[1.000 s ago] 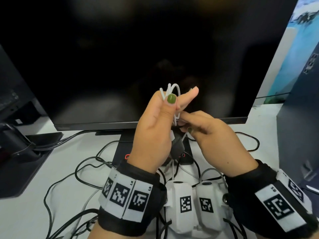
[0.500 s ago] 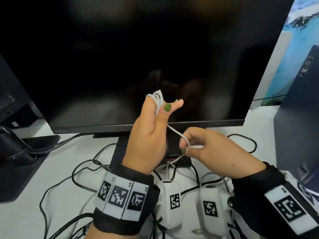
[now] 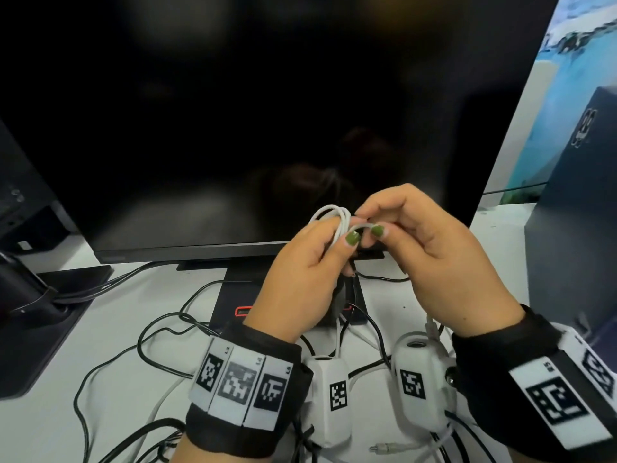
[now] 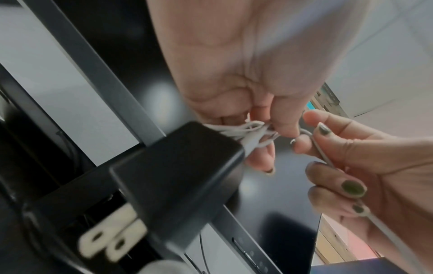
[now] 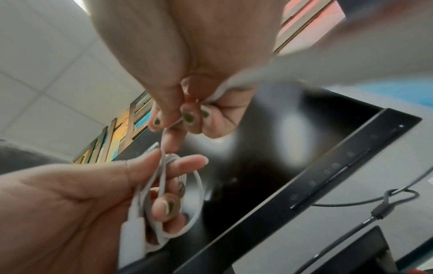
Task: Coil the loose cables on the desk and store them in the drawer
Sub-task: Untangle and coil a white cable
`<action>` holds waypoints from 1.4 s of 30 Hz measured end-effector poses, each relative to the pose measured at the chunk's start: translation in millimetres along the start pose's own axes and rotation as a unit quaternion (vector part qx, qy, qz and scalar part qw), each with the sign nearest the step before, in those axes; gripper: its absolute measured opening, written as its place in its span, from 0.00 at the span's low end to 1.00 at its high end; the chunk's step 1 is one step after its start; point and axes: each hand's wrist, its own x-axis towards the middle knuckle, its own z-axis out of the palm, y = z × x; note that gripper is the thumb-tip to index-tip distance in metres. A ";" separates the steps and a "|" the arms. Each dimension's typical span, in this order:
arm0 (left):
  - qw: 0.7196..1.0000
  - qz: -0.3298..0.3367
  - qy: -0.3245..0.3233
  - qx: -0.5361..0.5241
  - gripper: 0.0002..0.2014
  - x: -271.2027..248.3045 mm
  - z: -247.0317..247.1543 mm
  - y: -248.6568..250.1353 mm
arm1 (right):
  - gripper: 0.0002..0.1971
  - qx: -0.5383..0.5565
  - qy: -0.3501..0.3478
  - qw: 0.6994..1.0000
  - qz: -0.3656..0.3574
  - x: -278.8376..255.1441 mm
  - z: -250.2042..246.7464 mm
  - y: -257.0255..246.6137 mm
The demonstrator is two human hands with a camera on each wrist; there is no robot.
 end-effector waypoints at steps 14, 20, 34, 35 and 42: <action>0.982 -0.008 0.050 -0.179 0.15 4.3 -8.8 -8.0 | 0.14 -0.265 0.084 0.960 -0.029 0.9 -2.3 27.0; 0.960 -0.018 -0.052 -0.276 0.13 1.3 -4.7 -2.6 | 0.17 -0.231 0.137 0.962 0.054 1.8 1.4 24.7; 0.823 -0.067 -0.134 -0.547 0.13 2.2 -6.4 -6.1 | 0.14 0.048 -0.117 0.986 0.107 -1.2 3.3 13.3; 0.818 -0.069 -0.134 -0.555 0.14 2.3 -7.1 -6.4 | 0.13 0.057 -0.117 0.986 0.108 -1.2 3.2 12.6; 0.844 -0.092 -0.104 -0.518 0.16 2.0 -5.1 -4.0 | 0.08 0.082 -0.023 0.990 0.112 -0.6 4.7 9.1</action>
